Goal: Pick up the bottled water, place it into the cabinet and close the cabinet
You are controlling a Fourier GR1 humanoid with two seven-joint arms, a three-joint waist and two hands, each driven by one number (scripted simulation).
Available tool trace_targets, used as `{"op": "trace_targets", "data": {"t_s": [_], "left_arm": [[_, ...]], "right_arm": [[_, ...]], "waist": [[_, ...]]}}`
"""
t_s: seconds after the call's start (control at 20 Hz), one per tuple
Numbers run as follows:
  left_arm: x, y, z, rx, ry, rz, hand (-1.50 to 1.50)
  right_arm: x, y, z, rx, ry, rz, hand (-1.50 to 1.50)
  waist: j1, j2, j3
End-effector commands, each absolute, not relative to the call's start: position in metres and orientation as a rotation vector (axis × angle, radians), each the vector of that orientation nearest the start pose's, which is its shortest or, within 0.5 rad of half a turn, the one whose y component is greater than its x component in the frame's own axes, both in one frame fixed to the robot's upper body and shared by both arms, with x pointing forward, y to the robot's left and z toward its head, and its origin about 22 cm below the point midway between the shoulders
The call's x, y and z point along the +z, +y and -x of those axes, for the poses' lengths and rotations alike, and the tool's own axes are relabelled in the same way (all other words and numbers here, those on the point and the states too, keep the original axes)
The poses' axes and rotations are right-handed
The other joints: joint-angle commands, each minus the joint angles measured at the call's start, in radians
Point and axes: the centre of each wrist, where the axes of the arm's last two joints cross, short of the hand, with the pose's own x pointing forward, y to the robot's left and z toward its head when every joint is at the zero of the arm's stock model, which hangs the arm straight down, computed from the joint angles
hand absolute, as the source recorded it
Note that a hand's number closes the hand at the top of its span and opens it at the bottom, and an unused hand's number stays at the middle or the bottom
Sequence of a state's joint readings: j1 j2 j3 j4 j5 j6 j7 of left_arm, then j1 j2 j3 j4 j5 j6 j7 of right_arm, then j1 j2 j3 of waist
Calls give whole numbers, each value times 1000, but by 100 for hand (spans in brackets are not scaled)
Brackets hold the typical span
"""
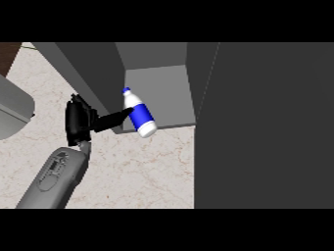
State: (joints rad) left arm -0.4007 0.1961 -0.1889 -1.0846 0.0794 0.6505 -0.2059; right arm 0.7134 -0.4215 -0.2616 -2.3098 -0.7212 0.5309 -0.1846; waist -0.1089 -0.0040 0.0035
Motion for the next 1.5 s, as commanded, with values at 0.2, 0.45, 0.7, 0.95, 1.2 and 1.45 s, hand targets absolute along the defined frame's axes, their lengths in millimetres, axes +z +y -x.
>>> {"op": "trace_targets", "data": {"t_s": [0.2, 0.45, 0.7, 0.95, 1.2, 1.45], "left_arm": [[54, 137, -370, 34, -1877, -239, -150], [61, 129, -367, 20, -1893, -162, -150], [55, 119, -359, 45, -1910, -105, -150], [46, 113, -348, 81, -1898, -31, -150], [38, 112, -331, 70, -1878, 53, -150], [22, 108, -301, 98, -1880, 143, -150]], "right_arm": [[130, -339, -80, 216, -1910, -374, -150], [134, -336, -79, 225, -1905, -367, -150], [137, -333, -80, 210, -1919, -372, -150], [138, -334, -77, 206, -1909, -333, -150], [141, -338, -72, 227, -1902, -322, -150], [140, -331, -71, 190, -1905, -326, -150]], "waist": [[-37, 29, -9], [-17, 17, -7], [-2, 15, -8], [10, 10, -8], [14, -2, -6], [37, -4, -7]]}}
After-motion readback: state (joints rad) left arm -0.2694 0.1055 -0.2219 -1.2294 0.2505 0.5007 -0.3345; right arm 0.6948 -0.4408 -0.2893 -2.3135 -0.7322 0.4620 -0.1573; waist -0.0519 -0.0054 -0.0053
